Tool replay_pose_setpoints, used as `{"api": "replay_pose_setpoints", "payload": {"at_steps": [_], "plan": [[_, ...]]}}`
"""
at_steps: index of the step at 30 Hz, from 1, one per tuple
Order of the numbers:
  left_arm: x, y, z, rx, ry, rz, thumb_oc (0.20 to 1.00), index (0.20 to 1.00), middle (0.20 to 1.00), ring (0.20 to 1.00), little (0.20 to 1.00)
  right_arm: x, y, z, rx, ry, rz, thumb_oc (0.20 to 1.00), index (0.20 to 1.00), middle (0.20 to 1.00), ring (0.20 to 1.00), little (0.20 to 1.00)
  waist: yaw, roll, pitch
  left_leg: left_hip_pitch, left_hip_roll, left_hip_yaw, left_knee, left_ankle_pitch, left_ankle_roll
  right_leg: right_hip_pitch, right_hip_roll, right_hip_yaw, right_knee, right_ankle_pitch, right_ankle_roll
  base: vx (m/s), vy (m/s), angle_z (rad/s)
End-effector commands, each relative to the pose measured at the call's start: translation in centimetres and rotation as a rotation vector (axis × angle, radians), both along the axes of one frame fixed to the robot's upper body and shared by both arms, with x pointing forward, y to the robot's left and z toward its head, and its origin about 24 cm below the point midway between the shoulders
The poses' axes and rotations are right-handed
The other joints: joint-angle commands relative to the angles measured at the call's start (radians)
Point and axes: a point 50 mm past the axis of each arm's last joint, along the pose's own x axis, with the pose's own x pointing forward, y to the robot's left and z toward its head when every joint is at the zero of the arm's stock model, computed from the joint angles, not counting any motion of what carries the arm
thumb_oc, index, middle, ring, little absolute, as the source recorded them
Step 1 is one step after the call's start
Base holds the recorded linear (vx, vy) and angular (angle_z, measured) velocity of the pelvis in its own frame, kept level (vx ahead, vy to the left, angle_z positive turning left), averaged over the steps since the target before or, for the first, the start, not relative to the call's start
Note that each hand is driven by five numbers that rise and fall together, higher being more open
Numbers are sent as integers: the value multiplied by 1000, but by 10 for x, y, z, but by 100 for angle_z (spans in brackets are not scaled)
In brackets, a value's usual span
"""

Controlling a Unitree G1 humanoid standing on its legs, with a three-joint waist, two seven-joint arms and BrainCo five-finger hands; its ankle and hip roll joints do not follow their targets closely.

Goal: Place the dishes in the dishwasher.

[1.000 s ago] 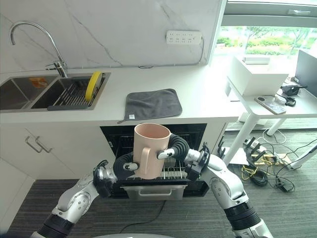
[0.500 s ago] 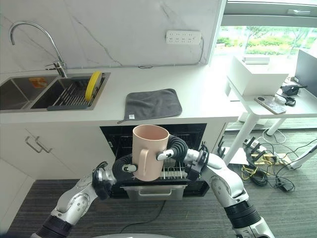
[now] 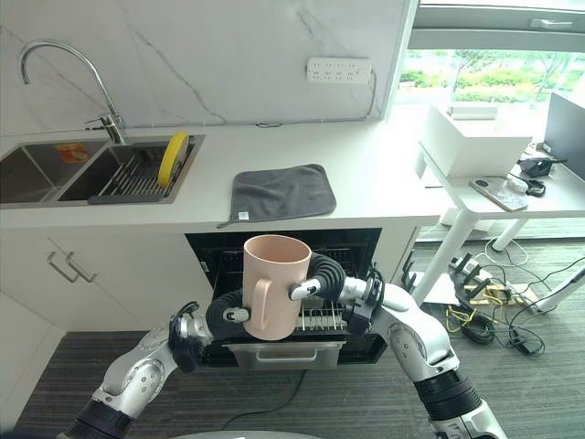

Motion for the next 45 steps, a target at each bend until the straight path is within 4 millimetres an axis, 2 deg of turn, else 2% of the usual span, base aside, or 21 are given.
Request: {"api": "replay_pose_setpoints", "payload": {"at_steps": [1,2,10,21,22,23,30,34,41,45], "plan": [[14,-6,9,24,-68,-21,200,200,200,200,200,-8,30,51,193,-205,204,260,260,260,260,260,22,-24,10,60,71,-11,2,-83,-24,-9,-15,-45,1,-11,10,0,0,0],[13,-7,9,24,-66,-21,200,200,200,200,200,-7,29,55,210,-246,189,200,200,200,200,200,22,-23,10,61,71,-11,2,-83,-24,-8,-16,-46,1,-12,9,0,0,0],[12,-8,8,18,-63,-22,200,200,200,200,200,-6,23,69,275,-367,101,200,200,200,200,200,20,-19,10,62,69,-8,2,-86,-22,-9,-16,-41,1,-11,10,0,0,0],[10,-7,4,22,-20,-10,200,200,200,200,200,-5,15,68,269,-404,5,200,200,200,200,200,14,-15,14,63,70,-4,2,-86,-20,-11,-16,-39,1,-10,10,0,0,0],[9,-6,3,15,-9,0,576,576,576,576,576,-5,13,69,278,-405,-14,200,200,200,200,200,13,-16,14,63,70,-2,2,-86,-20,-11,-16,-39,1,-10,10,0,0,0],[9,-6,3,10,-4,9,1000,1000,1000,1000,1000,-5,12,68,278,-402,-27,200,200,200,200,200,13,-16,14,63,71,-2,2,-86,-20,-11,-17,-39,1,-10,10,1,0,-3],[11,-1,1,-18,36,83,1000,1000,1000,1000,1000,-2,6,64,273,-390,-85,200,200,200,200,200,17,-17,14,62,71,-5,2,-86,-20,-11,-16,-42,1,-10,9,0,0,0],[13,8,-2,-17,44,151,1000,1000,1000,1000,1000,-1,0,65,268,-391,-126,200,200,200,200,200,18,-18,14,63,71,-5,2,-86,-20,-10,-16,-43,1,-12,7,0,0,0],[21,36,1,-39,32,341,1000,1000,1000,1000,1000,2,-17,61,268,-392,-228,200,200,200,200,200,27,-18,15,64,72,-10,2,-85,-22,-4,-15,-51,1,-14,4,0,0,0],[30,55,14,-31,-27,478,1000,1000,1000,1000,1000,2,-30,61,246,-424,-304,200,200,200,200,200,32,-21,17,64,71,-16,2,-85,-23,-1,-14,-57,1,-16,2,0,0,0]]}}
